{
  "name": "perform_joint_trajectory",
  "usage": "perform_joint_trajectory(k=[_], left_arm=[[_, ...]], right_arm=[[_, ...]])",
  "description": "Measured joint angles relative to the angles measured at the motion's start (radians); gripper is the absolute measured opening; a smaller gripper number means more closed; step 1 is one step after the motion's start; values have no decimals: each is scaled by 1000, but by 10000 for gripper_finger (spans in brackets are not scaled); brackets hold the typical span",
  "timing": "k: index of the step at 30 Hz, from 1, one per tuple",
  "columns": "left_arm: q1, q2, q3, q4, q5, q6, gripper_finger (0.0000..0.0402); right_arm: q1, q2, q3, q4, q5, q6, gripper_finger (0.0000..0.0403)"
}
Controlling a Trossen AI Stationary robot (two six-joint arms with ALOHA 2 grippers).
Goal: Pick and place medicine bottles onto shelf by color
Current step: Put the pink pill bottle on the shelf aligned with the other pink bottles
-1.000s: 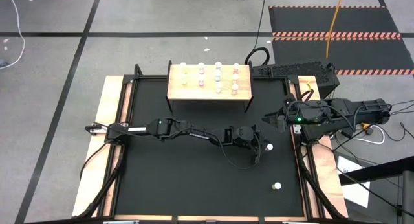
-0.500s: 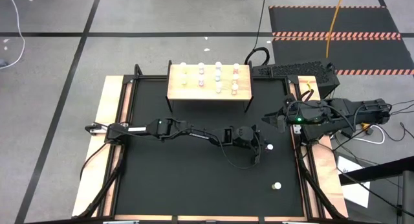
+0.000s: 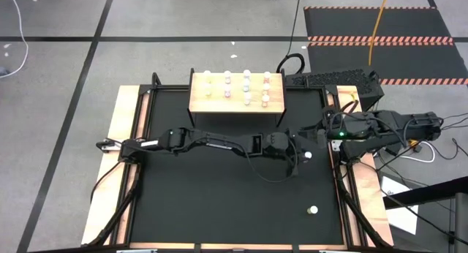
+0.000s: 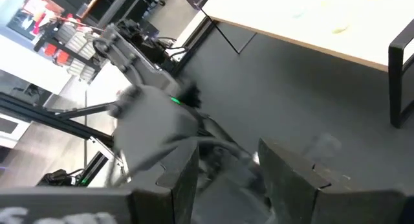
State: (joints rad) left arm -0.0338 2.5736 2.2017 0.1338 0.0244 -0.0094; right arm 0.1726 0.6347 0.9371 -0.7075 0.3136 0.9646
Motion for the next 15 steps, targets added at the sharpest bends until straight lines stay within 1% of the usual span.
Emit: perform_joint_trajectory(k=[2,6,9,15], left_arm=[[2,-41,0,-73,-7,33,131],[9,-120,0,-165,-7,76,131],[19,-174,0,-246,-7,79,131],[36,-243,0,-392,-7,89,131]], right_arm=[[0,-13,0,0,15,-7,153],[0,-46,0,1,55,-24,153],[0,-73,0,3,78,-35,153],[-1,-110,0,4,105,-51,153]])
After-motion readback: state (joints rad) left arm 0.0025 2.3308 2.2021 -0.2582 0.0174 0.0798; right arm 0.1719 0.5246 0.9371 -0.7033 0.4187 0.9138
